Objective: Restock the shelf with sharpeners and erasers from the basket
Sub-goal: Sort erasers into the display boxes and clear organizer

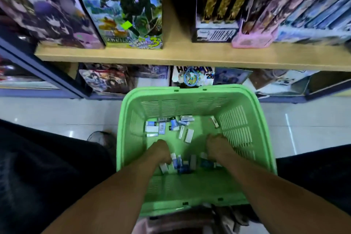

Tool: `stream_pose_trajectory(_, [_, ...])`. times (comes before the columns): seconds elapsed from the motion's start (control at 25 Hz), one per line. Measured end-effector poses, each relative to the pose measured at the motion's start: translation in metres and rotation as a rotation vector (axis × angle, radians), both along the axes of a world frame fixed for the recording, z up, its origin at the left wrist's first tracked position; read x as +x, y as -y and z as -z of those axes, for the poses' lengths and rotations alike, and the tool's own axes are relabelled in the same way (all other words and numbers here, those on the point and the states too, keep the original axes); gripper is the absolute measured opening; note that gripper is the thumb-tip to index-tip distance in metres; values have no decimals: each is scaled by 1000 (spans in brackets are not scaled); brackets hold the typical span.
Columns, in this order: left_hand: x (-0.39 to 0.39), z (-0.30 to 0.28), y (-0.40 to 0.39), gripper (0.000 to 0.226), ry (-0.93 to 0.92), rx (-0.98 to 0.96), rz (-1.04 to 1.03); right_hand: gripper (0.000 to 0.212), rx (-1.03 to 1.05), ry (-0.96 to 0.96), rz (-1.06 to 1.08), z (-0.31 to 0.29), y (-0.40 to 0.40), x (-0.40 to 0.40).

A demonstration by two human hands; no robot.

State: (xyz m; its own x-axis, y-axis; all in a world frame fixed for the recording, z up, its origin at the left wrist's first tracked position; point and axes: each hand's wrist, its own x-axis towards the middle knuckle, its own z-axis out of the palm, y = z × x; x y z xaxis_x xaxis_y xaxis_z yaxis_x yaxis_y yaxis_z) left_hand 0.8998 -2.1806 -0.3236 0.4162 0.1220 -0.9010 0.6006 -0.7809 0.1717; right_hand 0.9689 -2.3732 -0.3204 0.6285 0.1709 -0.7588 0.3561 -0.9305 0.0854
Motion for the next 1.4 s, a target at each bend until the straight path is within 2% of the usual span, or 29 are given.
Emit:
stream_pose_trajectory(0.12, [-13, 21, 22, 112, -80, -73, -210, 62, -38, -81, 40, 11, 8, -14])
stream_pose_trajectory(0.2, [-17, 24, 32, 112, -24, -61, -248, 80, -18, -154, 132, 14, 7, -24])
stream_pose_trajectory(0.32, [-18, 23, 41, 92, 75, -106, -291, 91, 118, -193, 366, 21, 7, -29])
stream_pose_trajectory(0.44, [-24, 26, 43, 80, 115, -160, -299, 85, 157, -177, 418, 19, 9, -25])
stream_pose_trajectory(0.64, [-29, 25, 50, 81, 151, -166, -368, 76, 217, -168, 651, 29, 7, -30])
stream_pose_trajectory(0.88, [-25, 27, 48, 71, 170, -169, -705, 45, 469, -253, 1009, 30, 7, -27])
stream_pose_trajectory(1.0, [-23, 31, 46, 66, 184, -166, -732, 67, 515, -332, 1025, 26, -5, -28])
stream_pose_trajectory(1.16, [-25, 36, 41, 54, 247, -130, -703, 59, 570, -379, 1082, 21, -3, -23])
stream_pose_trajectory(1.28, [-18, 33, 33, 52, 323, -135, -714, 67, 630, -438, 1198, 23, -2, -18])
stream_pose_trajectory(1.4, [-11, 26, 42, 42, 297, -348, -857, 54, 649, -515, 1221, 22, -17, -18])
